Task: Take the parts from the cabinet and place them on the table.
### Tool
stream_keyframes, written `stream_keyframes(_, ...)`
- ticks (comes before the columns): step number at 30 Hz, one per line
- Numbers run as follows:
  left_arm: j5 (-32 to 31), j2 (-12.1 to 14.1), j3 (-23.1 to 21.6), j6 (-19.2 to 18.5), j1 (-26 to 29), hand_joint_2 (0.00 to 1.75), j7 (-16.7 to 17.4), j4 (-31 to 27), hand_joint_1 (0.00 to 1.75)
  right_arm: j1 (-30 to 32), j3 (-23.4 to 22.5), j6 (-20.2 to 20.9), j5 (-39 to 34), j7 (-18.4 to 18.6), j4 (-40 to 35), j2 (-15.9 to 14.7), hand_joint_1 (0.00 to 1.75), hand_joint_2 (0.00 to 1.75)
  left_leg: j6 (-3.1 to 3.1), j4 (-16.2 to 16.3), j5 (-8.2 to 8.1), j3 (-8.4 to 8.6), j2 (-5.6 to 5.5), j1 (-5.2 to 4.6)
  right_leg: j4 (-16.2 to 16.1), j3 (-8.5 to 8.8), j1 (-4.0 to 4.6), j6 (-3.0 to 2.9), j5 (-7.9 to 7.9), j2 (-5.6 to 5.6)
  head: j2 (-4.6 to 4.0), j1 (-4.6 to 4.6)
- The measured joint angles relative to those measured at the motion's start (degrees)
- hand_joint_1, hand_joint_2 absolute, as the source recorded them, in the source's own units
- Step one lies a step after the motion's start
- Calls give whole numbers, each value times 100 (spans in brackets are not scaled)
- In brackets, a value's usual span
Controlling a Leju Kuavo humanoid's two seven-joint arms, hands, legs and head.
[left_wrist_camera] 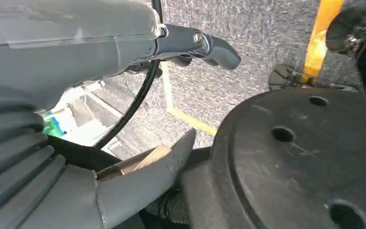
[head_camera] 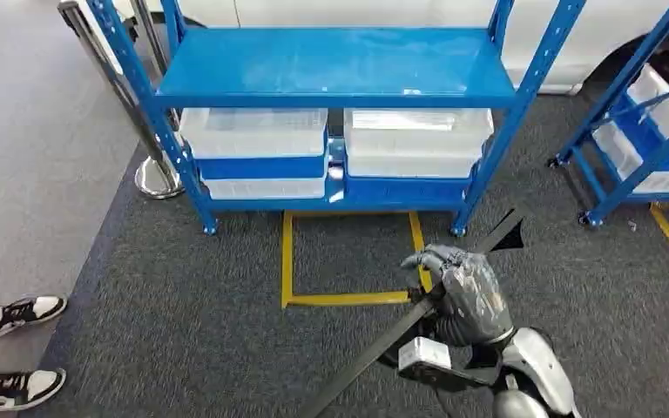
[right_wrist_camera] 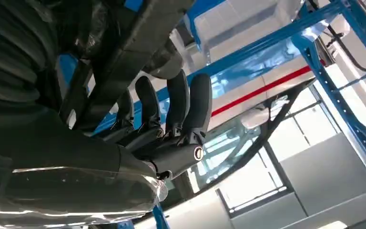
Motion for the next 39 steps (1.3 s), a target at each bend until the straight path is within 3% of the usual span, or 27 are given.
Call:
stream_keyframes(1,-2,18,-2,-7,7,175,-2,0,0,-28,0,11,-11,-4,9,13,175,175,-20,83,-142,-59,-30,37,-20,-81,-25,-49,94,-50,0,-2)
stream_keyframes(2,-4,20,-4,-15,4,175,-2,0,0,-43,0,29,-15,2,11,35,175,175,-51,282,-522,-140,-30,39,-22,-184,-26,-114,180,-40,0,-27)
stream_keyframes(4,-20,39,-9,-31,-3,175,-4,0,0,-64,0,35,-22,2,15,57,175,175,-115,1067,-1300,-318,-28,51,-19,-384,-17,-121,344,-46,0,-35)
stream_keyframes(5,-24,50,-11,-44,-4,175,-7,0,0,-69,0,35,-22,2,18,66,175,175,-136,1500,-1499,-371,-27,51,-12,-498,-12,-121,430,-52,0,-40)
stream_keyframes(6,-28,59,-18,-72,-2,175,-11,0,0,-75,0,31,-7,7,29,70,175,175,-147,1796,-1466,-351,-27,51,2,-608,-9,-115,525,-57,0,-37)
stream_keyframes(7,-35,74,-30,-94,-2,175,-13,0,0,-79,0,22,30,9,35,72,175,175,-147,1852,-1269,-246,-27,51,19,-720,-7,-104,602,-63,0,-42)
stream_keyframes(9,-55,101,-46,-136,0,175,-18,0,0,-88,0,-9,102,13,35,72,175,175,-122,1351,-839,287,-29,51,77,-943,-7,-78,735,-71,0,-40)
stream_keyframes(10,-59,112,-50,-138,0,175,-17,0,0,-102,0,-13,118,13,35,72,175,175,-97,856,-851,690,-31,51,113,-1032,-8,-63,790,-69,0,-40)
stream_keyframes(11,-77,127,-55,-147,-8,175,-17,-2,0,-121,0,-9,118,26,35,81,175,175,-59,255,-1086,1186,-35,34,162,-1076,12,-33,826,-60,0,-44)
stream_keyframes(12,-96,142,-63,-151,4,175,-15,-2,0,-144,-9,0,92,44,35,81,175,175,8,-243,-1299,1419,-35,17,199,-1115,26,6,855,-60,0,-33)
stream_keyframes(15,-112,162,-90,-199,32,175,-9,-2,0,-163,-11,35,79,83,55,81,175,175,191,-193,-1192,1304,-7,-22,129,-1121,12,136,1045,-40,0,-31)
stream_keyframes(16,-118,164,-90,-221,38,175,-5,-2,0,-162,-20,39,79,85,70,79,175,175,244,-224,-1095,1263,59,34,178,-1160,-30,153,1032,-12,0,-35)
stream_keyframes(17,-122,177,-92,-227,36,175,-2,-2,0,-170,-31,42,76,94,85,79,175,175,286,-223,-1046,1199,80,30,343,-1245,-16,175,797,5,0,-26)
stream_keyframes(19,-122,192,-92,-245,43,175,0,-2,0,-175,-61,42,68,98,103,79,175,175,314,-213,-934,1050,154,30,1211,-1547,-27,239,165,8,0,-16)
stream_keyframes(21,-125,208,-92,-254,43,175,0,-2,0,-163,-74,42,61,111,133,79,175,175,307,-189,-843,904,241,25,1898,-1682,-34,282,-159,5,0,-18)
stream_keyframes(23,-133,214,-92,-262,44,175,0,-2,0,-164,-90,42,57,116,160,79,175,175,282,-134,-800,812,329,29,1536,-1301,-50,285,-7,-10,0,-18)
stream_keyframes(24,-151,216,-92,-280,44,175,0,-2,0,-166,-100,42,57,118,160,79,175,175,268,-90,-792,778,370,34,1032,-926,-58,279,166,-50,0,-18)
stream_keyframes(25,-157,225,-94,-306,46,175,0,-2,0,-175,-111,44,57,118,160,79,175,175,255,-35,-794,743,421,35,427,-509,-57,260,324,-186,0,-16)
stream_keyframes(26,-171,236,-98,-326,49,175,4,-2,0,-189,-114,44,57,118,160,79,175,175,221,-14,-796,714,465,8,160,-403,-2,208,145,-418,0,-18)
stream_keyframes(30,-269,336,-138,-455,61,175,20,-2,0,-183,-109,74,83,138,164,83,175,175,80,-5,-765,714,609,-1,160,-493,47,52,262,-209,0,-22)
stream_keyframes(31,-275,389,-151,-479,63,175,20,-2,0,-188,-103,74,92,138,162,87,175,175,26,37,-811,674,566,13,98,-478,-18,-22,325,-148,0,-24)
stream_keyframes(32,-295,411,-162,-510,78,175,24,-2,0,-201,-101,74,107,138,162,96,175,175,-17,190,-952,624,278,40,85,-498,-16,-60,353,-108,0,-26)
stream_keyframes(33,-321,424,-168,-536,79,175,24,-2,0,-215,-98,81,111,144,164,101,175,175,-33,504,-1179,478,99,52,87,-534,-16,-97,378,-67,0,-31)
stream_keyframes(35,-339,468,-175,-553,89,175,26,-2,0,-217,-92,94,114,144,166,116,175,175,-69,1429,-1647,56,8,57,105,-614,-1,-120,418,58,0,-29)
stream_keyframes(36,-356,481,-179,-570,102,175,28,-2,0,-217,-90,103,111,144,177,116,175,175,-76,1762,-1732,-96,8,56,125,-653,6,-119,432,132,0,-31)
stream_keyframes(37,-398,518,-184,-612,111,175,28,-2,0,-215,-85,118,111,149,190,116,175,175,-66,1812,-1665,-112,7,57,145,-681,12,-117,445,207,0,-31)
stream_keyframes(39,-479,579,-199,-708,117,175,31,-2,0,-219,-68,153,111,153,206,120,175,175,-23,1149,-1227,238,-21,56,181,-709,24,-105,460,356,0,-31)
